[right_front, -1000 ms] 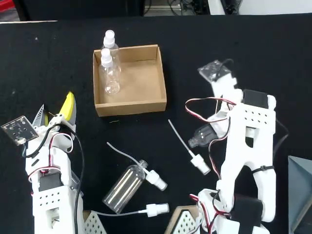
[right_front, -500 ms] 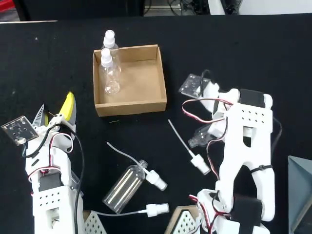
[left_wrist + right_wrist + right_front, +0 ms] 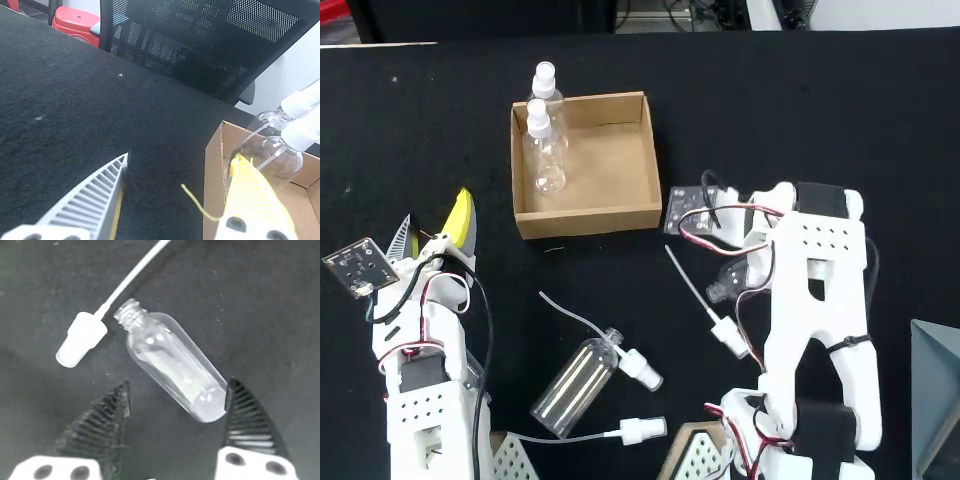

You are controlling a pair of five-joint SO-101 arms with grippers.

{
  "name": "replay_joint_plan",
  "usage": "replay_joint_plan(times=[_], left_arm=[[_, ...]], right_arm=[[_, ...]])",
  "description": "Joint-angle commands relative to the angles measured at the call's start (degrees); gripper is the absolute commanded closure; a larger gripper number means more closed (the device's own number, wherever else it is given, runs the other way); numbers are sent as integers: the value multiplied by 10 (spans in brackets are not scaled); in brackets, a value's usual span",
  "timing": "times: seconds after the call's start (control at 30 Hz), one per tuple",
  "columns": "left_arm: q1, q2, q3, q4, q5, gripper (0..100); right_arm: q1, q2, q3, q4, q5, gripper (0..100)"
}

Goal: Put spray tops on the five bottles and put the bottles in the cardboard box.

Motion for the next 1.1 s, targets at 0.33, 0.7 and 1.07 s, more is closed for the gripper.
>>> replay_joint_plan(times=[0.33,0.7,1.07], left_arm=[[1,-8,14,0,-4,698],[2,-8,14,0,-4,698],[2,-8,14,0,-4,698]], right_arm=[[-12,3,82,-96,63,754],[-18,3,153,-177,66,755],[-11,100,149,-238,39,755]])
